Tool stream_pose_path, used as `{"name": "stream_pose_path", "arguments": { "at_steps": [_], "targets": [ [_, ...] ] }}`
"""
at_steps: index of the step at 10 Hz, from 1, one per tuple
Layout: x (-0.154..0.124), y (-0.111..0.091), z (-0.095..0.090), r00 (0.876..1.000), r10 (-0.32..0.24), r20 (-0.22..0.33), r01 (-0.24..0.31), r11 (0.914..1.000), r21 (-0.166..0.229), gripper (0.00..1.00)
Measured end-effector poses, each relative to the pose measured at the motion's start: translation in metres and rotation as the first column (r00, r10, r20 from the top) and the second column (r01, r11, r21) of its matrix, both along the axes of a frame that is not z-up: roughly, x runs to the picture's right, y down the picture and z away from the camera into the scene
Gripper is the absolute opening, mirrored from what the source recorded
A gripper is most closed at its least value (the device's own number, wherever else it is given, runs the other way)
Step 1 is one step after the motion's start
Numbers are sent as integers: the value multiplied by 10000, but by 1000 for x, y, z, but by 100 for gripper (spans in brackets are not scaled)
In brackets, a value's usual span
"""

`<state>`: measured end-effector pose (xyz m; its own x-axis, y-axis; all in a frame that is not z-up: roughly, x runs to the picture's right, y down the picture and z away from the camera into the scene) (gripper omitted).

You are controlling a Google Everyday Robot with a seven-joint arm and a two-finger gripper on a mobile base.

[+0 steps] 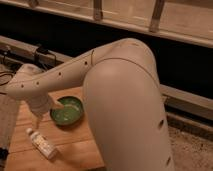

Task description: Place the bottle in the ceramic bowl

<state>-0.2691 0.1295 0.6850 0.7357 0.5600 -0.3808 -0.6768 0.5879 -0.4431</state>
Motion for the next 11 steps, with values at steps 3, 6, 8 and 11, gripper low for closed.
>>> {"name": "stream_pose_path", "arguments": {
  "at_steps": [3, 6, 8, 11],
  "targets": [
    [-6, 10, 2, 9988, -485, -66, 483, 9986, -210, 80],
    [-21, 55, -6, 9926, -1186, -263, 1165, 9906, -721, 80],
    [-30, 84, -11, 9901, -1382, -238, 1356, 9867, -901, 80],
    [-45, 119, -11, 9939, -1059, 303, 1082, 9900, -901, 80]
  ]
}}
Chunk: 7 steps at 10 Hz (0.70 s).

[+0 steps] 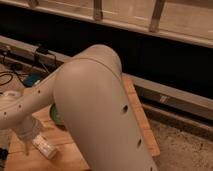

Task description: Place the bottle in the ceramic bowl

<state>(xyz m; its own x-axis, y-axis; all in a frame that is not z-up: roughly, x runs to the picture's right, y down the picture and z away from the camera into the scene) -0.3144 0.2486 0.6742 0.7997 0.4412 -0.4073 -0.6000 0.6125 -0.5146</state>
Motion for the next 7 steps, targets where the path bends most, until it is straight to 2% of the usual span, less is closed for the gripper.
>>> {"name": "stream_pose_path", "arguments": {
  "at_steps": [2, 3, 5, 7],
  "targets": [
    [-2, 11, 8, 9944, 762, 733, -781, 9967, 223, 80],
    [-5, 19, 13, 9870, 1085, 1187, -1140, 9926, 413, 80],
    [-9, 24, 17, 9755, 1361, 1728, -1524, 9846, 851, 80],
    [-8, 24, 19, 9681, 1518, 1994, -1753, 9788, 1056, 80]
  ]
}}
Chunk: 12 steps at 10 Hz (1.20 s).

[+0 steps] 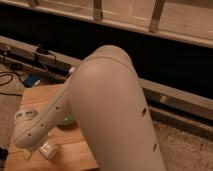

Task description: Place the bottle in the ceramic bowl

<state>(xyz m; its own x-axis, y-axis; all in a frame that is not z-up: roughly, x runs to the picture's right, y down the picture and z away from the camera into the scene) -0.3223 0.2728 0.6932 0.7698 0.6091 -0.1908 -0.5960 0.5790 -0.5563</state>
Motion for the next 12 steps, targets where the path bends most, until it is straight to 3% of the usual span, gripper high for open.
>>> {"name": "stream_pose_path", "arguments": {
  "at_steps": [3, 8, 12],
  "targets": [
    [-1, 0, 2, 10000, -30, -23, 30, 10000, -23, 80],
    [1, 11, 26, 9993, -383, -8, 383, 9992, -55, 80],
    [-3, 37, 55, 9995, -42, 316, 61, 9981, -610, 80]
  ]
}}
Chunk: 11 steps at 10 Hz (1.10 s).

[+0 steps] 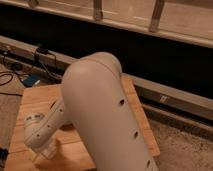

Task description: Place the bottle in the ceramic bowl

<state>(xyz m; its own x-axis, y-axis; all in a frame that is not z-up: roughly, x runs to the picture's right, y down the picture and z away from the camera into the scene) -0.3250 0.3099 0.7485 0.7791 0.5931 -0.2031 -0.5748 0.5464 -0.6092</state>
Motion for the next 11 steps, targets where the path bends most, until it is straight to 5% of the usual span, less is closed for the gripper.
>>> {"name": "stream_pose_path", "arguments": {
  "at_steps": [2, 8, 11],
  "targets": [
    [-5, 6, 8, 9997, 139, 193, -136, 9997, -190, 70],
    [1, -2, 1, 9997, 127, 186, -123, 9997, -196, 7],
    [1, -6, -6, 9995, 145, 269, -144, 9999, -19, 0]
  ]
}}
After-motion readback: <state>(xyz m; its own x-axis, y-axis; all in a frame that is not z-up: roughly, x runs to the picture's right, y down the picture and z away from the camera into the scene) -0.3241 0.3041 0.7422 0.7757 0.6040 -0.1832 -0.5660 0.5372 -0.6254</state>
